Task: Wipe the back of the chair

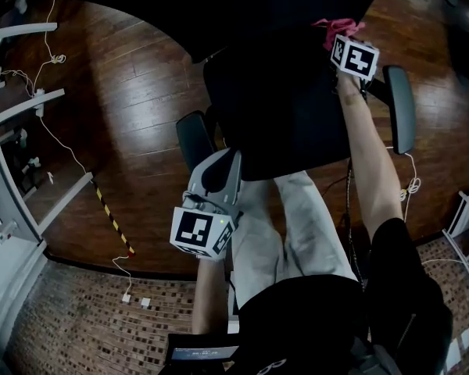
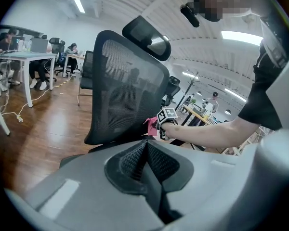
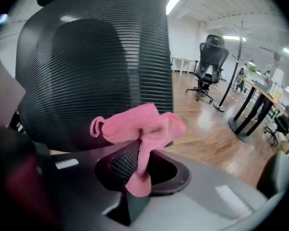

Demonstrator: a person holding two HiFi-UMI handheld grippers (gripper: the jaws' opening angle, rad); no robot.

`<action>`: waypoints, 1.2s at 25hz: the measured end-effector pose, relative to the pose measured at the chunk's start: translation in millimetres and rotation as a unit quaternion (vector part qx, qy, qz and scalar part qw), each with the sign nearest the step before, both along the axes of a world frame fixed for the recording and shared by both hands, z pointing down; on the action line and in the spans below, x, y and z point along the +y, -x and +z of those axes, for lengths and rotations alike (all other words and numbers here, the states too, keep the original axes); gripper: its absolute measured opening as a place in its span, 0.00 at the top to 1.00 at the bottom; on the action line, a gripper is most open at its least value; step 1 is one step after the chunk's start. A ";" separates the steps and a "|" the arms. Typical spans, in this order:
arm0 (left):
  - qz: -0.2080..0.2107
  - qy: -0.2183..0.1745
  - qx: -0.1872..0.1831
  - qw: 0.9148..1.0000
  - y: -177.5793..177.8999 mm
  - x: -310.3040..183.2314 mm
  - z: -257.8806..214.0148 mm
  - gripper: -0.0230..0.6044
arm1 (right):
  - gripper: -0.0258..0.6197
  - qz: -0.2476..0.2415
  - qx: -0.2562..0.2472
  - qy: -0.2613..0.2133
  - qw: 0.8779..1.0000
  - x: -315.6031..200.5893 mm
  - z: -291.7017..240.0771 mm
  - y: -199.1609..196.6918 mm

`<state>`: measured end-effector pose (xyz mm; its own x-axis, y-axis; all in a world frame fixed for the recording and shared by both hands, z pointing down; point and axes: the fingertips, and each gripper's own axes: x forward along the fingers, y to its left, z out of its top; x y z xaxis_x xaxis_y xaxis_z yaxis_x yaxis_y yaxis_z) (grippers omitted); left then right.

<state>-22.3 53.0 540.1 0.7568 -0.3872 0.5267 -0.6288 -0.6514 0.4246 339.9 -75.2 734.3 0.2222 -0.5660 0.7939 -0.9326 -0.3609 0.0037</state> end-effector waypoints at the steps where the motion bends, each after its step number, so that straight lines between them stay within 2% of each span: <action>1: -0.006 0.001 -0.001 1.000 5.6 0.8 0.8 0.97 | 0.88 -0.017 0.003 -0.002 1.000 -4.9 -0.8 12.4; 6: -0.032 0.000 -0.001 0.999 31.6 0.5 1.1 0.97 | 0.88 -0.105 0.012 -0.010 0.994 -34.2 -5.7 90.7; 12: -0.065 -0.001 -0.003 0.998 58.9 3.5 1.3 0.97 | 0.89 -0.203 -0.020 -0.030 0.979 -57.0 -13.5 206.1; 17: -0.087 -0.005 0.000 0.996 75.6 10.6 -1.4 0.97 | 0.89 -0.305 -0.052 -0.047 0.950 -66.0 -32.9 304.8; 21: -0.103 -0.002 0.005 0.995 83.7 15.6 -2.9 0.97 | 0.88 -0.392 -0.066 -0.082 0.914 -67.5 -67.2 367.5; 24: -0.110 -0.007 0.009 0.994 84.8 14.5 -4.4 0.97 | 0.88 -0.444 -0.068 -0.118 0.886 -72.6 -98.5 400.1; 26: -0.114 -0.008 0.009 0.993 82.7 12.0 -6.8 0.97 | 0.88 -0.465 -0.069 -0.135 0.872 -76.8 -115.9 411.2; 28: -0.114 -0.011 0.010 0.993 80.2 10.4 -8.5 0.97 | 0.88 -0.470 -0.069 -0.148 0.867 -83.3 -126.6 411.0; 30: -0.111 -0.013 0.011 0.994 78.8 10.5 -9.2 0.97 | 0.88 -0.458 -0.071 -0.154 0.872 -89.6 -130.5 400.0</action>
